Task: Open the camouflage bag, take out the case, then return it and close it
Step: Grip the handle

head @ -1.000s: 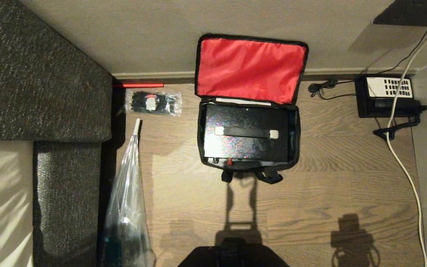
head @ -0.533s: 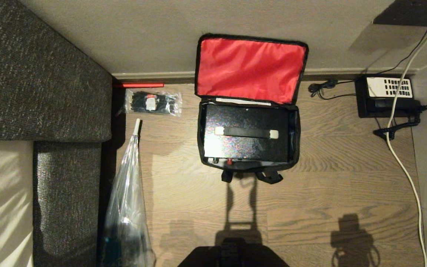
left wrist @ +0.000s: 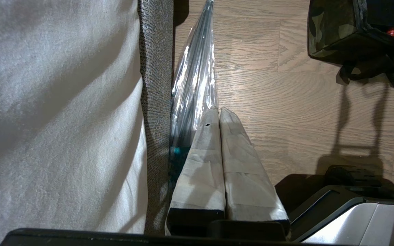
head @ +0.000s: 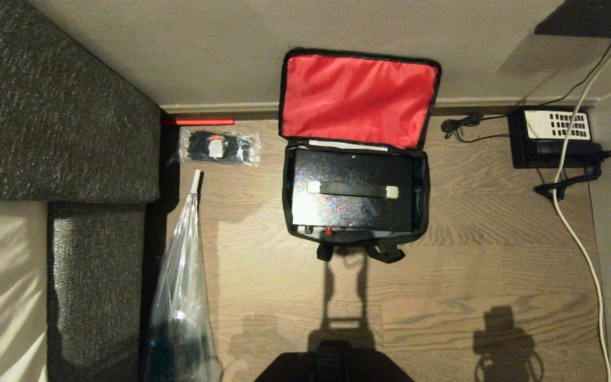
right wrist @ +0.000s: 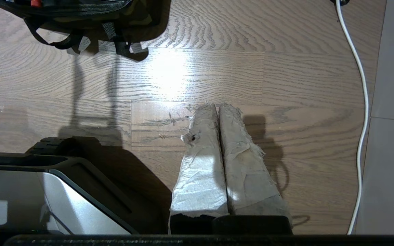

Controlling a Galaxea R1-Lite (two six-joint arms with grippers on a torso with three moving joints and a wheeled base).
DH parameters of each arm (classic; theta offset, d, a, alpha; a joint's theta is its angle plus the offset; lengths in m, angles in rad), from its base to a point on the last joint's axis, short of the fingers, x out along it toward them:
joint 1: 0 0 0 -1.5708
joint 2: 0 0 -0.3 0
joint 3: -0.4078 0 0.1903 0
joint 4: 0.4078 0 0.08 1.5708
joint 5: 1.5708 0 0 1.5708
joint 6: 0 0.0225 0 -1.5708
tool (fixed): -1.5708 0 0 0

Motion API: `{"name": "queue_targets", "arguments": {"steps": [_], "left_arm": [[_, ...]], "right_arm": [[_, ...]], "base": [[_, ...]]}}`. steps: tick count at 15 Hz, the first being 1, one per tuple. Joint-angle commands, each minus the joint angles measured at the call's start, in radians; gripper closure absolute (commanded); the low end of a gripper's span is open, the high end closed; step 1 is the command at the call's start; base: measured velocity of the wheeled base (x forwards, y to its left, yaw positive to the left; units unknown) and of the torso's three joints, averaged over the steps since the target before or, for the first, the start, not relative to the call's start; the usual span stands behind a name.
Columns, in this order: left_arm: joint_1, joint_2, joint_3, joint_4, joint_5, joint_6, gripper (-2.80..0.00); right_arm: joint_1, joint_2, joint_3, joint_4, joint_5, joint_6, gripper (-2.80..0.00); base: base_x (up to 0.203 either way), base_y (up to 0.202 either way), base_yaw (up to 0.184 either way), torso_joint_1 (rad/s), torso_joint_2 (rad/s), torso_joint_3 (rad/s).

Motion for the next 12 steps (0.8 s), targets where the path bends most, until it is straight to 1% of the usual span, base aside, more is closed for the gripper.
{"name": "queue_targets", "arguments": {"steps": [1, 4, 10, 12], "left_arm": [[0.000, 0.000, 0.002, 0.002, 0.002, -0.002, 0.00], [0.000, 0.000, 0.003, -0.001, 0.002, -0.006, 0.00], [0.000, 0.000, 0.002, -0.001, 0.002, -0.006, 0.00], [0.000, -0.002, 0.002, -0.003, 0.002, -0.004, 0.00]], "right_arm": [[0.000, 0.002, 0.000, 0.000, 0.000, 0.000, 0.00], [0.000, 0.002, 0.000, 0.000, 0.000, 0.000, 0.00], [0.000, 0.002, 0.000, 0.000, 0.000, 0.000, 0.00], [0.000, 0.002, 0.002, -0.002, 0.004, -0.015, 0.00]], "base": [[0.000, 0.000, 0.000, 0.000, 0.00, 0.000], [0.000, 0.000, 0.000, 0.000, 0.00, 0.052], [0.000, 0.000, 0.000, 0.005, 0.00, 0.193], [0.000, 0.000, 0.000, -0.001, 0.00, 0.202]]}}
